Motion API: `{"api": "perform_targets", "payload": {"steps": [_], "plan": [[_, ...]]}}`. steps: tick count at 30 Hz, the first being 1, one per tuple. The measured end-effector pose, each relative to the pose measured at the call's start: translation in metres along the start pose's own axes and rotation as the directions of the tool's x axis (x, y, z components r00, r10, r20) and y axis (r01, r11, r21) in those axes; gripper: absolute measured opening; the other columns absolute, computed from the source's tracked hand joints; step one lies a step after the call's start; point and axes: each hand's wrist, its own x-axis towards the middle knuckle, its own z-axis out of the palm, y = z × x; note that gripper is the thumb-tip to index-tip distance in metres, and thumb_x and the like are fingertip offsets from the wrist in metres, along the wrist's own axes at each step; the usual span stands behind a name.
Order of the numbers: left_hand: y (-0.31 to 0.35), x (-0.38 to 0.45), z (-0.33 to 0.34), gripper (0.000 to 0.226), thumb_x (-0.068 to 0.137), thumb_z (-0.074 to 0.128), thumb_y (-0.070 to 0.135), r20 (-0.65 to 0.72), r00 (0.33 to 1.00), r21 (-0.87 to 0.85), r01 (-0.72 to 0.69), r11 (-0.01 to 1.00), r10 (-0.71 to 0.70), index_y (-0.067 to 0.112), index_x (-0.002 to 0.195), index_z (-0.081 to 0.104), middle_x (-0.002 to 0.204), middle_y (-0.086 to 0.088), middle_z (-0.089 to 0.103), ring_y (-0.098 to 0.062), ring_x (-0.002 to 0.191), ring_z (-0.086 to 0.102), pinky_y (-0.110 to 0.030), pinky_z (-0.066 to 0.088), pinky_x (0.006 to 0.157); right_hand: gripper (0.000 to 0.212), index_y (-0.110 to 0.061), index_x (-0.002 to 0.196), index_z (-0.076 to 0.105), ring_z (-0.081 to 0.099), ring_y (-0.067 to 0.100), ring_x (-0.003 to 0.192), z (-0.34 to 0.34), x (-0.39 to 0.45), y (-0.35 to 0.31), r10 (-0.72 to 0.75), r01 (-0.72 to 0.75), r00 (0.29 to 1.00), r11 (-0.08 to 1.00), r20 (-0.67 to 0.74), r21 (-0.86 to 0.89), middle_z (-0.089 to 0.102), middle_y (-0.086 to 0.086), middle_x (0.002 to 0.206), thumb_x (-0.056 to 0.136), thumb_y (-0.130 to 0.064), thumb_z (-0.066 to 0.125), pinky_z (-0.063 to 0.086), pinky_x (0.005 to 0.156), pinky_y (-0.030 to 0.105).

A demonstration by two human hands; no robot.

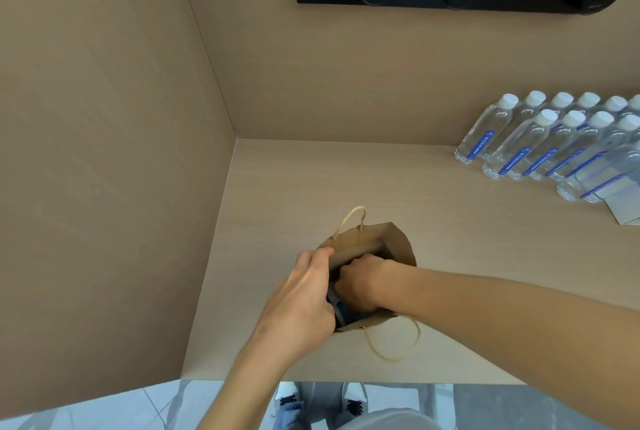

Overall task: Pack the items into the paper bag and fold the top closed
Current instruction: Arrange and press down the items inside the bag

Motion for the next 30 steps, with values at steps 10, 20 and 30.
{"api": "perform_targets", "payload": {"steps": [10, 20, 30], "plan": [[-0.003, -0.001, -0.002, 0.074, 0.075, 0.039, 0.003, 0.058, 0.995, -0.002, -0.082, 0.997, 0.082, 0.040, 0.136, 0.020, 0.133, 0.018, 0.022, -0.026, 0.106, 0.053, -0.046, 0.052, 0.085, 0.035, -0.015, 0.127, 0.057, 0.055, 0.028, 0.121, 0.034, 0.038, -0.006, -0.057, 0.006, 0.983, 0.959, -0.173, -0.284, 0.059, 0.007, 0.132, 0.093, -0.020, 0.058, 0.044, 0.099, 0.048], [-0.018, 0.000, 0.000, 0.078, 0.071, 0.039, 0.003, 0.028, 0.993, -0.104, -0.114, 0.988, 0.117, 0.049, 0.131, 0.024, 0.134, 0.026, 0.027, -0.014, 0.106, 0.051, -0.035, 0.050, 0.090, 0.029, -0.010, 0.122, 0.058, 0.061, 0.031, 0.109, 0.028, 0.038, -0.007, 0.024, -0.002, 0.965, 0.996, -0.260, 0.085, 0.063, 0.011, 0.123, 0.093, -0.015, 0.055, 0.052, 0.091, 0.046], [-0.024, 0.009, -0.005, 0.075, 0.072, 0.044, 0.002, -0.009, 0.995, -0.111, -0.099, 0.989, 0.099, 0.041, 0.135, 0.032, 0.142, 0.018, 0.032, -0.011, 0.119, 0.045, -0.028, 0.043, 0.098, 0.014, -0.005, 0.098, 0.066, 0.067, 0.034, 0.078, 0.008, -0.011, -0.002, -0.150, 0.178, 0.945, 0.982, -0.290, 0.070, 0.070, 0.016, 0.092, 0.090, -0.006, 0.054, 0.058, 0.066, 0.042]]}}
